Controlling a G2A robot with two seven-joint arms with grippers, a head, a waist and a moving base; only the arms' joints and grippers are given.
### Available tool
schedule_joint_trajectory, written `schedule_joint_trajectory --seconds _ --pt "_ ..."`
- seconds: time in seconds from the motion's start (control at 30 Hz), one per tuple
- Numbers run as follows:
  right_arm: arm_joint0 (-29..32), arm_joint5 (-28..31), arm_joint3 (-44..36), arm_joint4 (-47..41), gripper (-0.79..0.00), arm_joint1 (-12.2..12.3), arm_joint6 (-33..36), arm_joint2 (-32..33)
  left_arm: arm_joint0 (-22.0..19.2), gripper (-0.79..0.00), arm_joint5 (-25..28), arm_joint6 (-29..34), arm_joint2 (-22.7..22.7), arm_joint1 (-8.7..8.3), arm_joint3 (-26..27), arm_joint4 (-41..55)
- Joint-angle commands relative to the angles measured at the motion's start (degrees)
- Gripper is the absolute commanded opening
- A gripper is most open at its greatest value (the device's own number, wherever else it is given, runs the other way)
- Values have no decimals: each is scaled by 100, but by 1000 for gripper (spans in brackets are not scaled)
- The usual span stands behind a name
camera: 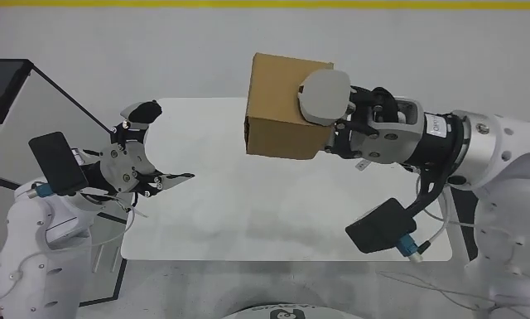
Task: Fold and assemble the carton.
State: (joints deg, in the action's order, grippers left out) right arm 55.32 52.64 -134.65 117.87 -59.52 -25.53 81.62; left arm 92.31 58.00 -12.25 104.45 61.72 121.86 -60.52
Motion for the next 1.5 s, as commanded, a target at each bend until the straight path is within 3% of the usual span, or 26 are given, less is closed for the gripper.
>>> schedule_joint_trajectory --seconds 0.0,0.17,0.3,0.43,0.7,0.8,1.03,1.27,1.47 --pt "54 -69 0 74 -785 27 -172 0 0 0 0 0 0 0 0 0" --pt "353 -128 0 -379 -785 51 -96 144 0 0 0 0 0 0 0 0" --pt "674 -92 150 -1679 -785 19 368 373 0 0 0 0 0 0 0 0" --pt "813 332 455 -3313 -785 5 1042 377 0 0 0 0 0 0 0 0" --pt "891 264 520 -3522 -785 -4 960 331 0 0 0 0 0 0 0 0" --pt "1048 263 852 -4366 -785 -13 1040 213 0 0 0 0 0 0 0 0" --pt "750 360 1621 -6740 -785 6 1959 -172 0 0 0 0 0 0 0 0" --pt "750 360 1621 -6740 -785 6 1959 -172 0 0 0 0 0 0 0 0" --pt "786 202 1820 -8130 -785 -26 2056 -680 0 0 0 0 0 0 0 0"
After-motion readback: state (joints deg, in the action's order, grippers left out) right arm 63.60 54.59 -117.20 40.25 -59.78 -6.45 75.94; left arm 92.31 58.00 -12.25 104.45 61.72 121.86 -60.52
